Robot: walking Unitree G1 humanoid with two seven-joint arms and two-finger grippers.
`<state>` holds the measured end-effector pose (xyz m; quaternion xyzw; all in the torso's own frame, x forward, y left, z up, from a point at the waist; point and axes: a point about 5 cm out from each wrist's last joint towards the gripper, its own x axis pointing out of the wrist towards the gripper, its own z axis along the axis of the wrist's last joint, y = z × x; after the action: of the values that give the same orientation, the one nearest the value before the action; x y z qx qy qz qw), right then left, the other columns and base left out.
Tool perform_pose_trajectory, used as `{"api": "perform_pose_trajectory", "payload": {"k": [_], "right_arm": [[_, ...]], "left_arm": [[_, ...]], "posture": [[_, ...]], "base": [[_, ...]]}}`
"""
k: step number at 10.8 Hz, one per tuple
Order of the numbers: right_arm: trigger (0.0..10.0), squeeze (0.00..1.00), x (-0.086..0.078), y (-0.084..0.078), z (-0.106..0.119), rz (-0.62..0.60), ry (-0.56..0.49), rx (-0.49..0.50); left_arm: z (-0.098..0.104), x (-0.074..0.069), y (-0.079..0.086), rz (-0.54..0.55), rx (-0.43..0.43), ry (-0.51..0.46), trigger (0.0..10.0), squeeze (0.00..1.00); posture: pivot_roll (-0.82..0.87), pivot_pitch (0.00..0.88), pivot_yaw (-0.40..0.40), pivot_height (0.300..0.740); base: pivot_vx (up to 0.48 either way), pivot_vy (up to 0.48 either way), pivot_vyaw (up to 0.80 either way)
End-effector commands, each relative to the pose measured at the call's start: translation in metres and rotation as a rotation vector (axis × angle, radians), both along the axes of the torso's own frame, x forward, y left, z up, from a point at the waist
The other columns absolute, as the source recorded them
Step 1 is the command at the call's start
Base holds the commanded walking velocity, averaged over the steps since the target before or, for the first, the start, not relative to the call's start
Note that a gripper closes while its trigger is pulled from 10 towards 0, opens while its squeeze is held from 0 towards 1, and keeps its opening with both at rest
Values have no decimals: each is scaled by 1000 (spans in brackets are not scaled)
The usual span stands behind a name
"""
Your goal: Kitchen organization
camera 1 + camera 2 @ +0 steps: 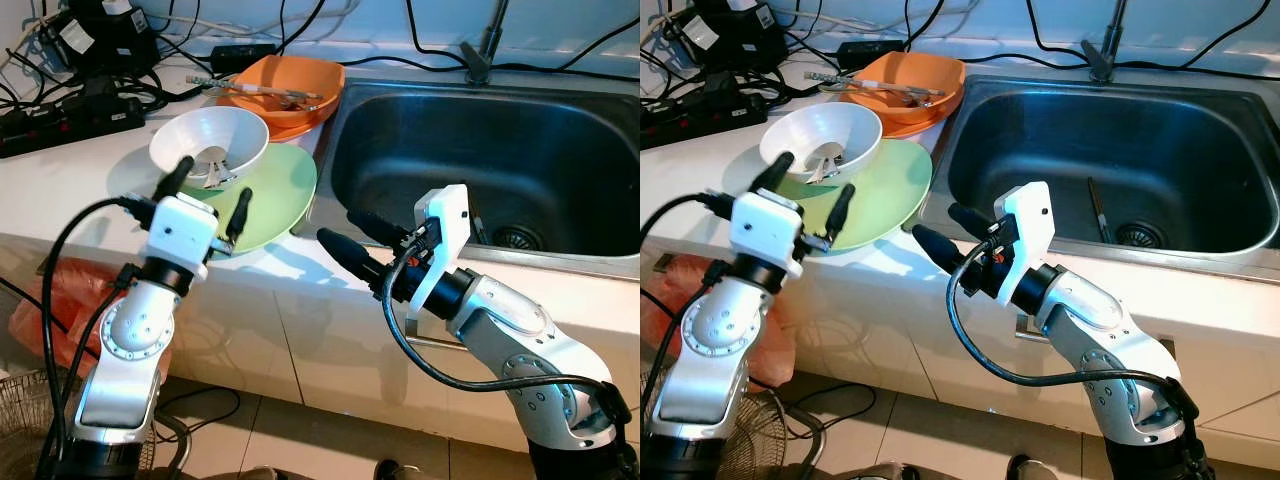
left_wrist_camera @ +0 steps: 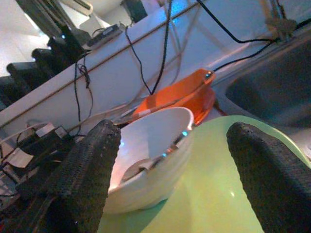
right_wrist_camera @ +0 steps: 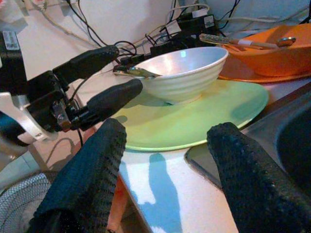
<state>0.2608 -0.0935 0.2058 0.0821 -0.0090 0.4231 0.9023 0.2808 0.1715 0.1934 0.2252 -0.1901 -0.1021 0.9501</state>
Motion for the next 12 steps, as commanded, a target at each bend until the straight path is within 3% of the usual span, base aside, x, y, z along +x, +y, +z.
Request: {"api": "perform_pose_trajectory", "payload": {"k": [1, 3, 4, 5, 6, 7, 12], "right_arm": [[10000, 0, -3, 4, 2, 17, -9, 0], [10000, 0, -3, 4, 2, 19, -12, -2], [10000, 0, -3, 5, 2, 19, -13, -3], [10000, 0, -3, 5, 1, 20, -12, -3], [10000, 0, -4, 6, 1, 21, -11, -3], [10000, 0, -4, 6, 1, 23, -11, -2], [10000, 0, -5, 8, 0, 23, -10, 1]], "left_arm": [[-2, -2, 3, -3, 31, 3, 10000, 0], [-3, 2, 9, 16, 45, 10, 10000, 0], [-5, 4, 11, 23, 47, 16, 9490, 0], [-6, 4, 12, 26, 49, 23, 4706, 0], [-8, 5, 12, 27, 51, 32, 4510, 0], [-9, 5, 12, 24, 52, 36, 10000, 0], [-6, 13, 8, -23, 103, 20, 10000, 0]], "posture": [[84, 136, 82, 740], [82, 135, 83, 740], [81, 134, 81, 740], [81, 135, 81, 740], [83, 136, 82, 740], [84, 137, 82, 740], [78, 139, 87, 740]], "base": [[0, 0, 0], [0, 0, 0], [0, 0, 0], [0, 0, 0], [0, 0, 0], [0, 0, 0], [0, 0, 0]]}}
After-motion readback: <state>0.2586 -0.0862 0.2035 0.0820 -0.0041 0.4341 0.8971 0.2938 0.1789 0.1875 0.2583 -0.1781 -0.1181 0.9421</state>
